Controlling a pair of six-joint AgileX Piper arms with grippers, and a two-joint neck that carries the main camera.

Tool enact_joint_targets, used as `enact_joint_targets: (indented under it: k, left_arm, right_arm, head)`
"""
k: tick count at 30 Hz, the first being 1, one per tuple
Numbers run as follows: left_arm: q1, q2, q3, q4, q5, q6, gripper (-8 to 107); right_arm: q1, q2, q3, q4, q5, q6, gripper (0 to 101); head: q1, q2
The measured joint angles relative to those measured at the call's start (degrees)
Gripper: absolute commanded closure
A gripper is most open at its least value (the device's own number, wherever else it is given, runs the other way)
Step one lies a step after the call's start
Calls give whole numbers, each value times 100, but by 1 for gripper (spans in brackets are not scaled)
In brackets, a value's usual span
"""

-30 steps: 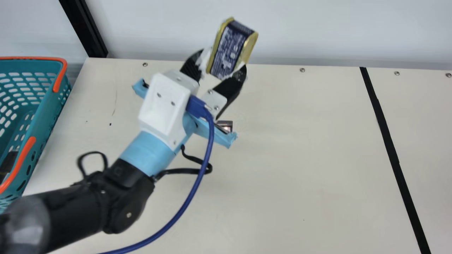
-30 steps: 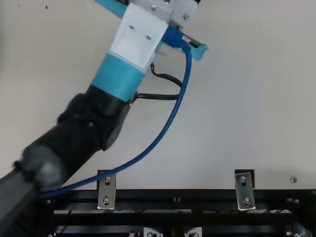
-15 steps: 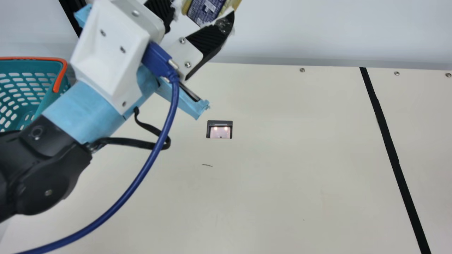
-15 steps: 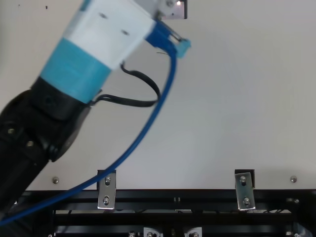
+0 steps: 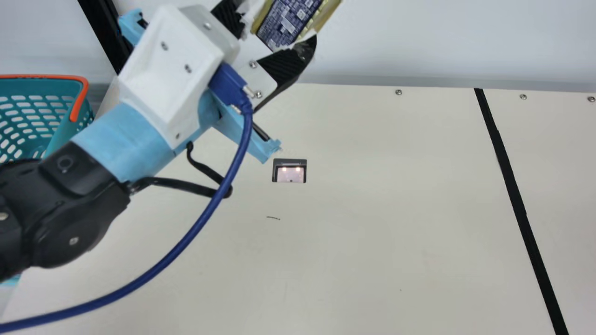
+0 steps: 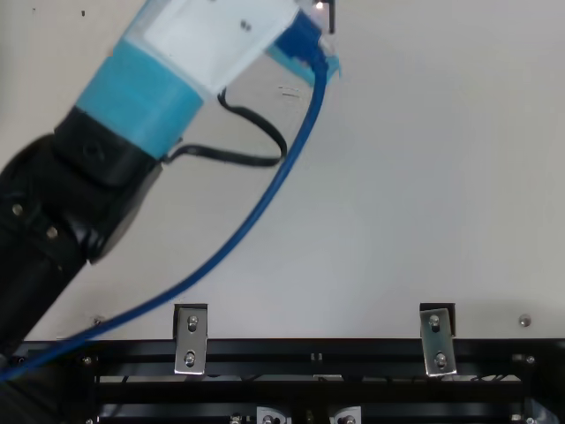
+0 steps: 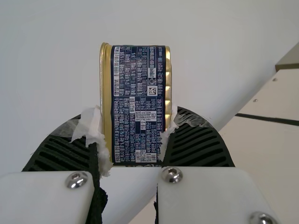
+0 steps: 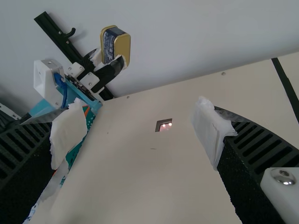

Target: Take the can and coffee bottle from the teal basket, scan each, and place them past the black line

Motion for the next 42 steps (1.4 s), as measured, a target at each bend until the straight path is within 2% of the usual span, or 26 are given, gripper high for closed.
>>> enact_joint_targets:
  k: [5,10,14,16,19,25,30,34,38,42]
  left_arm:
    - [139,197,-660,517,879,-176,89]
    - [-15,336,-1417,1298,2064,-609,89]
    - [-298,346,-1772,1658,2874,-614,89]
    - [-398,306,-1822,1629,3244,-407,89]
    - [-391,221,-1902,1341,3775,123,89]
    - [-23,101,-2390,-147,4816,1955,89]
    - [617,158,-2906,-1554,5969,3711,89]
    - [1171,291,-3157,-2367,6813,4863,89]
    - [1580,436,-3119,-2817,7636,5759,89]
    - [1612,491,-2890,-2878,8130,6359,89]
  right_arm:
    - [0,0,0,0,0,0,0]
    - [0,0,0,0,0,0,0]
    - [0,0,0,0,0,0,0]
    - [0,0,0,0,0,0,0]
    - [0,0,0,0,0,0,0]
    - [0,0,0,0,0,0,0]
    - [0,0,0,0,0,0,0]
    - [0,0,0,0,0,0,0]
    - [0,0,0,0,0,0,0]
    - [0,0,0,0,0,0,0]
  head:
    - [0,0]
    - [0,0]
    - [0,0]
    - [0,0]
    - [-29,0]
    - [0,0]
    - [0,0]
    - [0,0]
    - [0,0]
    - [0,0]
